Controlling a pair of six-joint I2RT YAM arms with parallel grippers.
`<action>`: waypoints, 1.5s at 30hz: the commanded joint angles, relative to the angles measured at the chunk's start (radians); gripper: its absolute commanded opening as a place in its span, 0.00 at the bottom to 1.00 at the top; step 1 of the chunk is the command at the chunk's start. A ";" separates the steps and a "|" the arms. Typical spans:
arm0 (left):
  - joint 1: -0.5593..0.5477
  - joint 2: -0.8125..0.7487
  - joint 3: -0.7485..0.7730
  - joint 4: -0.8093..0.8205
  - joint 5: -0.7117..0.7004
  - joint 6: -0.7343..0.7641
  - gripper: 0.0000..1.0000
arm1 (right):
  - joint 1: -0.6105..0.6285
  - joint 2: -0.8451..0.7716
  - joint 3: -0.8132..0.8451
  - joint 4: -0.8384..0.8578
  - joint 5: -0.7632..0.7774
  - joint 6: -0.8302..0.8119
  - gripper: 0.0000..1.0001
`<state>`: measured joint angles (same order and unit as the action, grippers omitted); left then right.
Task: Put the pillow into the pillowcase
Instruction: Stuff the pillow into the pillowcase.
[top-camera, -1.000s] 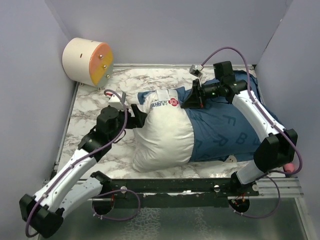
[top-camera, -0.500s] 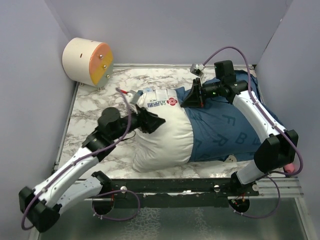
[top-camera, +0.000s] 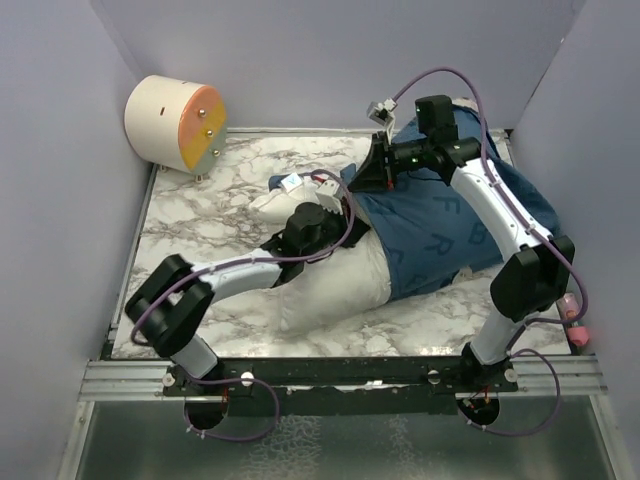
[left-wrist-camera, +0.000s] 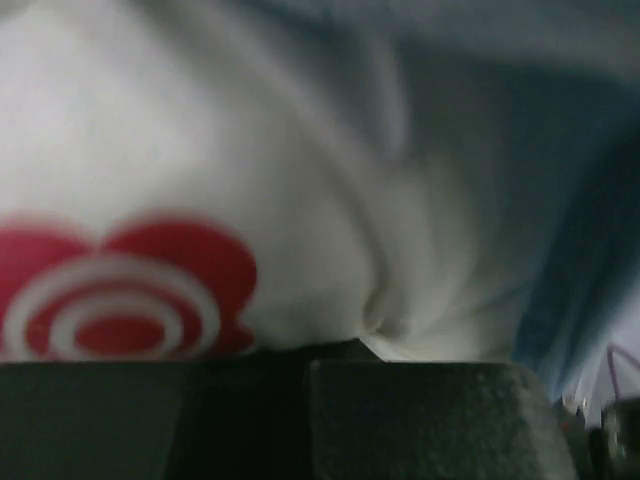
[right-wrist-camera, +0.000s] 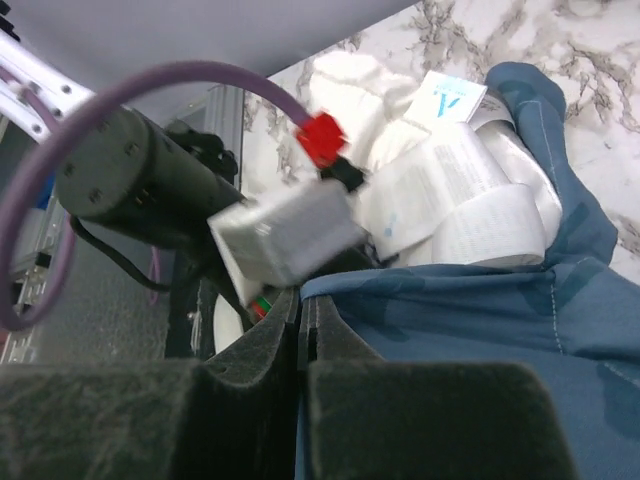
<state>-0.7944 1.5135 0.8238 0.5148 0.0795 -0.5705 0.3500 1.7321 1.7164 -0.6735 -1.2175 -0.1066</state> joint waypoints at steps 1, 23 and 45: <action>-0.002 0.276 0.086 0.293 -0.014 -0.142 0.00 | 0.091 -0.080 -0.024 0.224 -0.248 0.208 0.01; 0.043 0.391 -0.090 0.576 0.085 -0.315 0.02 | -0.040 -0.654 -0.392 0.121 0.565 -0.302 0.89; 0.041 0.388 -0.067 0.522 0.131 -0.320 0.02 | -0.040 -0.683 -0.753 0.214 0.943 -0.287 0.51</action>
<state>-0.7456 1.8530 0.7715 1.2427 0.1318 -0.8951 0.3103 1.0164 0.9676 -0.5293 -0.3313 -0.4053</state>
